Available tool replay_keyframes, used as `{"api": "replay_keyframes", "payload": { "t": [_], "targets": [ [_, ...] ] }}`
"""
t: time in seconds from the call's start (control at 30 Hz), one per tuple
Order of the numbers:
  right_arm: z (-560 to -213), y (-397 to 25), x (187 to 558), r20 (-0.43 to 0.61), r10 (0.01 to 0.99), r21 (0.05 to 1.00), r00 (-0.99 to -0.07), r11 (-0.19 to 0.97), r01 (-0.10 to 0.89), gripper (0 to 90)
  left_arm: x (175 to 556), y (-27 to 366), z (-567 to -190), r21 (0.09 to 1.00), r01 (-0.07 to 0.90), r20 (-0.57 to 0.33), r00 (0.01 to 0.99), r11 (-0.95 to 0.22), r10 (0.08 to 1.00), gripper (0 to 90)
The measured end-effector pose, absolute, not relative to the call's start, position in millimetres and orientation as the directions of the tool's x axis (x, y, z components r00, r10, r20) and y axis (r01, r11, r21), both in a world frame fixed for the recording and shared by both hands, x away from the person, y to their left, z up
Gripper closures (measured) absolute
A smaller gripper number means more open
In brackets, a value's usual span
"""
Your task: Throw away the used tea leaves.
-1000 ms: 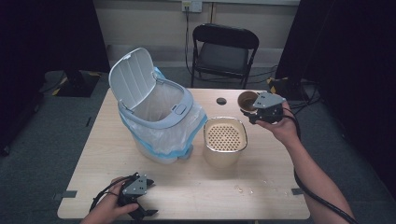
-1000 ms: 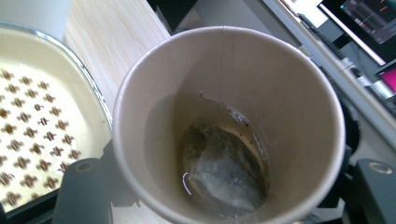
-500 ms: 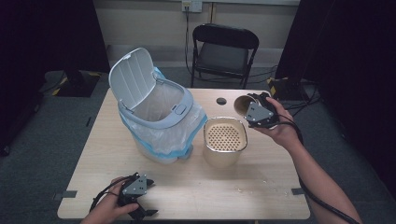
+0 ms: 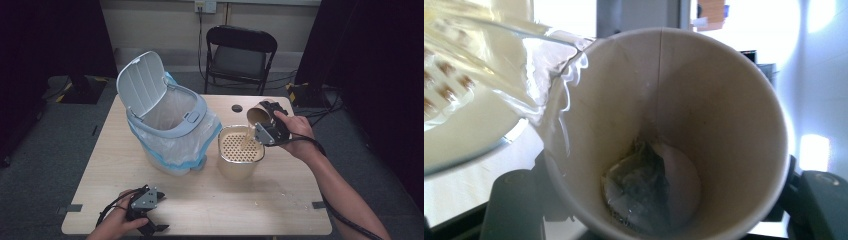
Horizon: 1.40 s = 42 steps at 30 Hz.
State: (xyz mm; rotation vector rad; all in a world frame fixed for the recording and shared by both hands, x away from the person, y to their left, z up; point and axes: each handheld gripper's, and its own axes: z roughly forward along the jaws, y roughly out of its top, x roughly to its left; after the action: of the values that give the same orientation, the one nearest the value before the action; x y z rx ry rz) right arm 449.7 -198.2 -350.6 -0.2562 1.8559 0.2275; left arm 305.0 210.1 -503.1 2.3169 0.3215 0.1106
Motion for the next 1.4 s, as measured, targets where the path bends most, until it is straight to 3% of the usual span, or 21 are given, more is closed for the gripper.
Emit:
{"api": "replay_keyframes", "payload": {
  "t": [0.13,0.4,0.53,0.63,0.67,0.8,0.97,1.17,1.4],
  "targets": [
    [-352,-193,445,-0.964,-0.161,-0.090,-0.214,0.948,-0.306,30.7,305,210,-503,0.721,0.197,-0.019,0.964,-0.665,0.264,0.0],
    [-357,-186,436,-0.920,-0.387,-0.389,0.062,0.881,-0.268,30.8,305,210,-503,0.721,0.196,-0.019,0.964,-0.665,0.264,0.0],
    [-357,-185,434,-0.892,-0.426,-0.450,0.148,0.863,-0.229,30.6,305,210,-503,0.721,0.196,-0.019,0.964,-0.665,0.264,0.0],
    [-354,-185,434,-0.923,-0.371,-0.385,0.102,0.887,-0.253,30.3,305,210,-503,0.720,0.197,-0.019,0.964,-0.665,0.265,0.0],
    [-352,-185,434,-0.942,-0.333,-0.331,0.040,0.905,-0.268,30.2,305,210,-503,0.721,0.197,-0.019,0.964,-0.665,0.264,0.0],
    [-342,-192,441,-0.977,-0.070,-0.011,-0.203,0.960,-0.279,30.0,305,210,-503,0.720,0.196,-0.019,0.964,-0.665,0.264,0.0],
    [-336,-199,451,-0.874,0.165,0.283,-0.458,0.938,-0.202,30.1,305,210,-503,0.721,0.197,-0.020,0.964,-0.665,0.265,0.0],
    [-332,-202,457,-0.733,0.315,0.471,-0.603,0.875,-0.115,30.0,305,210,-503,0.720,0.196,-0.018,0.964,-0.665,0.264,0.0],
    [-329,-202,464,-0.595,0.398,0.587,-0.698,0.809,-0.039,29.9,305,210,-503,0.720,0.196,-0.019,0.964,-0.665,0.264,0.0]
  ]
}}
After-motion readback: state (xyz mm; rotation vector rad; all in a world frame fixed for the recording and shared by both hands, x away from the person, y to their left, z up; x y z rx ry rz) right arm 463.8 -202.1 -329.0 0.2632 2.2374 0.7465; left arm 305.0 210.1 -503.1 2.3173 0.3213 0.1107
